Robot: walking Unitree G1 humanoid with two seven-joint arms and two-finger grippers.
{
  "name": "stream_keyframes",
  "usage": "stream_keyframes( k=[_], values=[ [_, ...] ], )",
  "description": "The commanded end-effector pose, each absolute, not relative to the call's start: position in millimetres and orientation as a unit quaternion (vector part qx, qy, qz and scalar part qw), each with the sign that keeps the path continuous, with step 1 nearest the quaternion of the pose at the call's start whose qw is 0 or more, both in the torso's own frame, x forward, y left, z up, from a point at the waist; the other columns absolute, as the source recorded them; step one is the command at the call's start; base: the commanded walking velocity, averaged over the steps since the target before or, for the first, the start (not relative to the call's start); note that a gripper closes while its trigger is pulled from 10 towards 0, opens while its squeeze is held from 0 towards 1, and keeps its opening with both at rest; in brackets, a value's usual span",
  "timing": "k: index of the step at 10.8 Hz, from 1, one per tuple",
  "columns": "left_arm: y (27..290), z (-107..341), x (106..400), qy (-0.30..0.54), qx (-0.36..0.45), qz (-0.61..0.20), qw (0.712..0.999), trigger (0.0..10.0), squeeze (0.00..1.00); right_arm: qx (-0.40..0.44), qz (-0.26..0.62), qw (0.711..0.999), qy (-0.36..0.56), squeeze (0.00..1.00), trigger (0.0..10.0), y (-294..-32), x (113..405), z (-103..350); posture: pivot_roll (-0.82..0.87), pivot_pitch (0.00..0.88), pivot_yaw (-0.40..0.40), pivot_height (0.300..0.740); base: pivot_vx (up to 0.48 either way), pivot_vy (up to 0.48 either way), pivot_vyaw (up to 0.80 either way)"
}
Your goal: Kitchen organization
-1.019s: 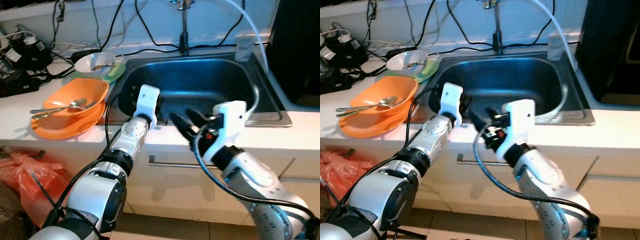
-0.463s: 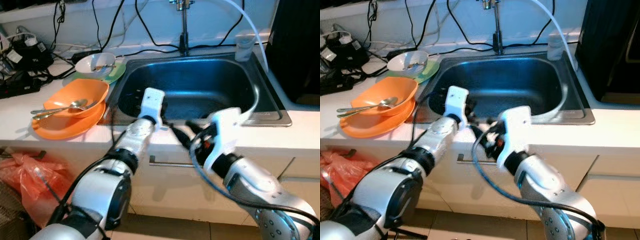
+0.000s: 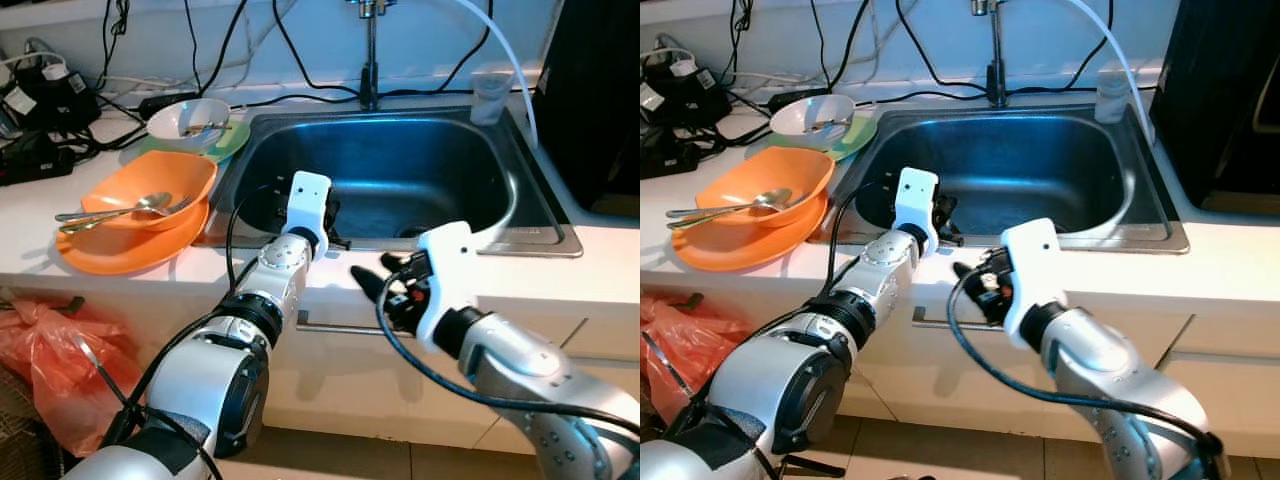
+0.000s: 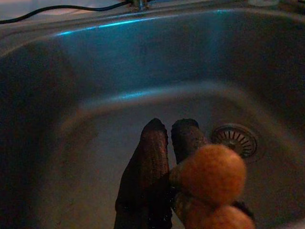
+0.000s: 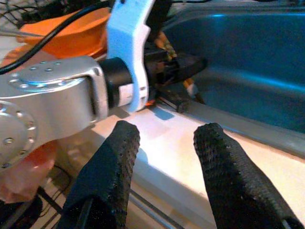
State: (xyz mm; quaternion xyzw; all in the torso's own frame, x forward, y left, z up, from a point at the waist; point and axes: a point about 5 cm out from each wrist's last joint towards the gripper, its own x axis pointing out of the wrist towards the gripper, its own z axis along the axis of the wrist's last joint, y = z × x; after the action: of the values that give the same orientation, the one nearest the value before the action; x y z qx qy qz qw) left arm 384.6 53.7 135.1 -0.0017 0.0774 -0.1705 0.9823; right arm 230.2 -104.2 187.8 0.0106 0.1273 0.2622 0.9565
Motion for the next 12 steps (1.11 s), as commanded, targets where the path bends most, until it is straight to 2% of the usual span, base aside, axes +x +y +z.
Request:
stream_keyframes(
  k=[1,2,12],
  values=[
    [56.6,129.7,383.8,0.096,-0.003,-0.164,0.982,10.0,0.40,0.007,0.260,0.957,0.127,0.00,10.0,-104.4,229.9,190.2,-0.32,0.000,0.117,0.740,0.000,0.000,0.00],
    [57.3,129.1,383.8,0.097,0.003,-0.159,0.983,10.0,1.00,0.004,0.259,0.957,0.128,0.00,10.0,-105.6,229.9,190.5,-0.32,0.000,0.115,0.740,0.000,0.000,0.00],
    [59.0,143.2,390.1,0.077,-0.008,-0.151,0.985,10.0,1.00,-0.003,0.258,0.959,0.118,0.00,10.0,-104.0,243.0,191.8,-0.30,0.000,0.134,0.740,0.000,0.000,0.00]
  ],
)
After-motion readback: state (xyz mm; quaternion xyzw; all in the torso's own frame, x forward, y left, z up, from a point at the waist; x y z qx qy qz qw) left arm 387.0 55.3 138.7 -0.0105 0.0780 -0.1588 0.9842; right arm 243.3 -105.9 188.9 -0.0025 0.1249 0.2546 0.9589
